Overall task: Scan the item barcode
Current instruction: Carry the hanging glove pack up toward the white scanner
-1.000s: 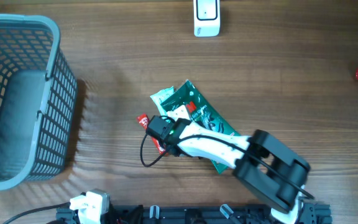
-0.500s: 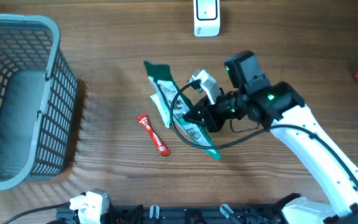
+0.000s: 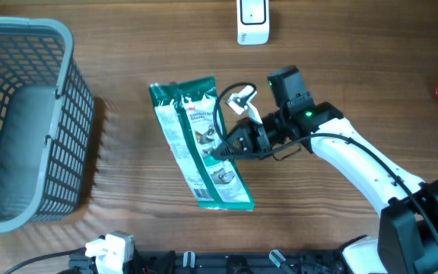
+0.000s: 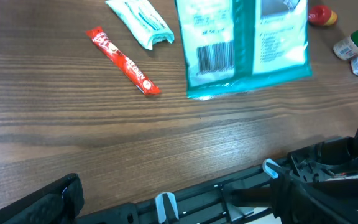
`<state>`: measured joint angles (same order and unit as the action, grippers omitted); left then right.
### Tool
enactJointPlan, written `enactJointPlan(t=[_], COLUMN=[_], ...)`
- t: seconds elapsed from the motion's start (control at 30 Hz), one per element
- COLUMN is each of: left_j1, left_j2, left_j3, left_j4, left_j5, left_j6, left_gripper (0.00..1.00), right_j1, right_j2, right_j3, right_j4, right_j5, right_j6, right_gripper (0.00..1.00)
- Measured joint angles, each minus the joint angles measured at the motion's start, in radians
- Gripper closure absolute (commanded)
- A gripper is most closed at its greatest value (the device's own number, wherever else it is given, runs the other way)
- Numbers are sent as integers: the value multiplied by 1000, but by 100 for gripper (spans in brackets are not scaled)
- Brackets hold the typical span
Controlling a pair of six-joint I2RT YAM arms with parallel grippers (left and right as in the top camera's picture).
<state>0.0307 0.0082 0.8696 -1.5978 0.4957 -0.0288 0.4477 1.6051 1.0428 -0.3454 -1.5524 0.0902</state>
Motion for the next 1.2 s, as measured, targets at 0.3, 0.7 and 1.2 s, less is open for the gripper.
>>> enactJointPlan(t=[0.3,0.7,1.2], left_j1=[0,0,0], left_j2=[0,0,0], left_j3=[0,0,0], left_j4=[1,1,1], left_j5=[0,0,0], left_j6=[0,0,0], left_gripper=[0,0,0], right_j1=[-34,-34,-103], right_j2=[0,0,0], right_j3=[-1,-1,-74], right_j4=[250,250,249], right_j5=[-6,-7,-7], right_j6=[624,761,753], right_gripper=[96,96,96])
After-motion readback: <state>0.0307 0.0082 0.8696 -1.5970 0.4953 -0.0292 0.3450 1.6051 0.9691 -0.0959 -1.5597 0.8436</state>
